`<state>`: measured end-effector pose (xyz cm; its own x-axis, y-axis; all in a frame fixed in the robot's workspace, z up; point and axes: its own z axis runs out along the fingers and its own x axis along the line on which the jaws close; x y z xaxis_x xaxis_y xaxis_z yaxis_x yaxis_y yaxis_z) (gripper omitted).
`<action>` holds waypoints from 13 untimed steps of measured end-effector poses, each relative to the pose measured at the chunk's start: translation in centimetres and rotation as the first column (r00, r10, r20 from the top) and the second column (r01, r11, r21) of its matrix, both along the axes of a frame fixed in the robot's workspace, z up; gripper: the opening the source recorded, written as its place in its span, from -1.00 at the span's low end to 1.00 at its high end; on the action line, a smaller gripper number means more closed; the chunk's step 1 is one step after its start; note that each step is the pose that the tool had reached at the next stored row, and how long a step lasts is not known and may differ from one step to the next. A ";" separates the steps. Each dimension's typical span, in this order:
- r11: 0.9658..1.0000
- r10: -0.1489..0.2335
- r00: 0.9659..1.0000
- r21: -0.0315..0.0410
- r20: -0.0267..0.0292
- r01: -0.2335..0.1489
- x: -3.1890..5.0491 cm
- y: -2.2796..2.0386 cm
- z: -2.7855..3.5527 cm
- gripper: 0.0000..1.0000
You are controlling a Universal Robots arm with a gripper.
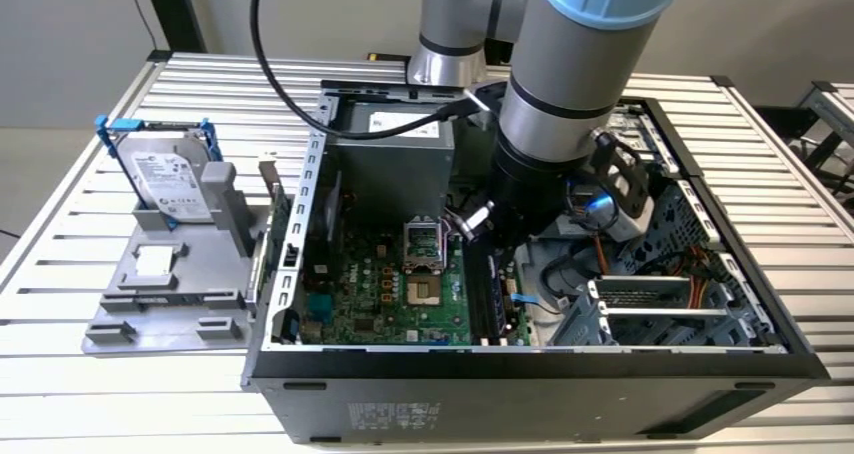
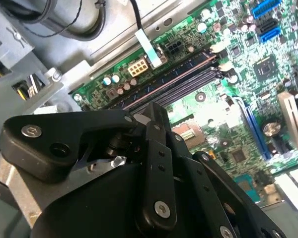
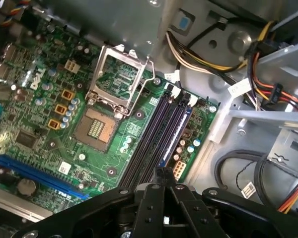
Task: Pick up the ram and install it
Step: 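Press down the ram until it locks into place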
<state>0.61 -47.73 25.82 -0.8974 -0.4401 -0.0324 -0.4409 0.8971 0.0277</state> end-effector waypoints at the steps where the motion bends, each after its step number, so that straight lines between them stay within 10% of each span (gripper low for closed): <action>1: 1.000 0.013 1.000 0.000 0.000 -0.013 0.00 0.00 0.00 -1.00; 13: 0.989 0.147 0.989 0.000 -0.004 -0.147 0.21 0.00 0.00 -1.00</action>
